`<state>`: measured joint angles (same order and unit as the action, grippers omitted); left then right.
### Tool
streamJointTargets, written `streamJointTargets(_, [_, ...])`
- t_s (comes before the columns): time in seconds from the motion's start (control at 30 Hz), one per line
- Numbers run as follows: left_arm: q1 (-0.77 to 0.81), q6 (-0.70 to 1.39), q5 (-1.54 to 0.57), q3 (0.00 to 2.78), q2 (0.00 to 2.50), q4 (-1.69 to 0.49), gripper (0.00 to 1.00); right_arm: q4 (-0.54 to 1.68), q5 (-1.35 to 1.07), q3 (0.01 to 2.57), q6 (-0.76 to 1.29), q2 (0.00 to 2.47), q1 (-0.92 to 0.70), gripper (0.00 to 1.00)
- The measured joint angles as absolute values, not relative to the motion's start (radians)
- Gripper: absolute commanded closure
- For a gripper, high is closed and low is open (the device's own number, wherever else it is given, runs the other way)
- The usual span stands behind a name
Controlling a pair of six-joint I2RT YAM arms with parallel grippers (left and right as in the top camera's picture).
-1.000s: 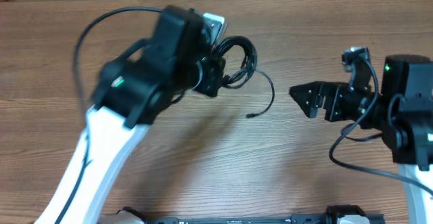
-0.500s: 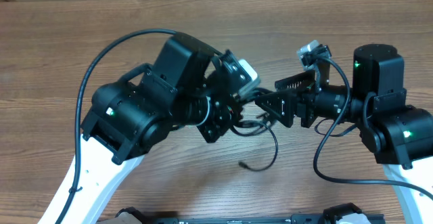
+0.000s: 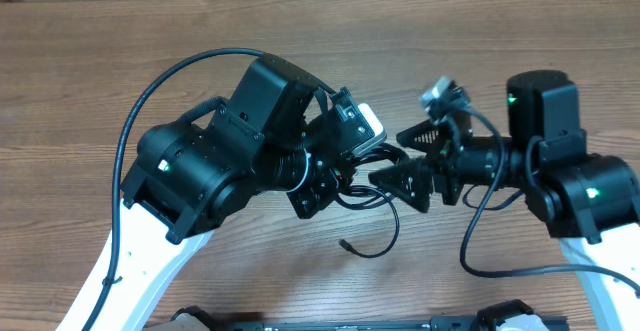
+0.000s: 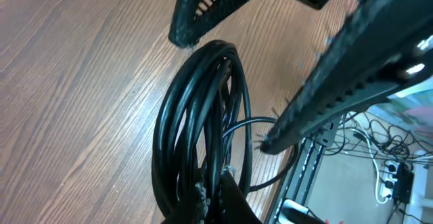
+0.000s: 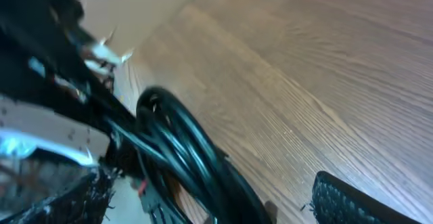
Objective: Untangle cables
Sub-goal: 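Lift the coil with the left gripper and bring the right gripper toward it, then grasp loops of the coil with the right gripper beside the left gripper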
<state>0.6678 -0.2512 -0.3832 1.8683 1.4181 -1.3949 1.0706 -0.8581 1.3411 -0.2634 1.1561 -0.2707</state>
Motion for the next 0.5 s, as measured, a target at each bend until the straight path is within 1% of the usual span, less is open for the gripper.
streamJointTargets(0.03, [0.668,-0.257,-0.381,1.868,1.418,-1.396,0.96,1.073,-0.86,1.341,-0.303,1.168,-0.271,0.32])
streamJointTargets(0.07, [0.668,-0.262,-0.38,1.868,1.418,-1.396,0.96,1.071,-0.861,1.341,-0.339,1.183,-0.271,0.58])
streamJointTargets(0.1, [0.668,-0.263,-0.378,1.868,1.418,-1.396,0.96,1.066,-0.861,1.341,-0.363,1.198,-0.271,0.91])
streamJointTargets(0.13, [0.668,-0.263,-0.377,1.868,1.418,-1.397,0.96,1.062,-0.863,1.341,-0.382,1.215,-0.271,0.96])
streamJointTargets(0.3, [0.666,-0.262,-0.312,1.868,1.419,-1.398,0.96,1.046,-0.875,1.341,-0.432,1.261,-0.275,0.96])
streamJointTargets(0.5, [0.666,-0.262,-0.278,1.868,1.419,-1.41,0.96,0.95,-0.87,1.34,-0.407,1.261,-0.265,0.96])
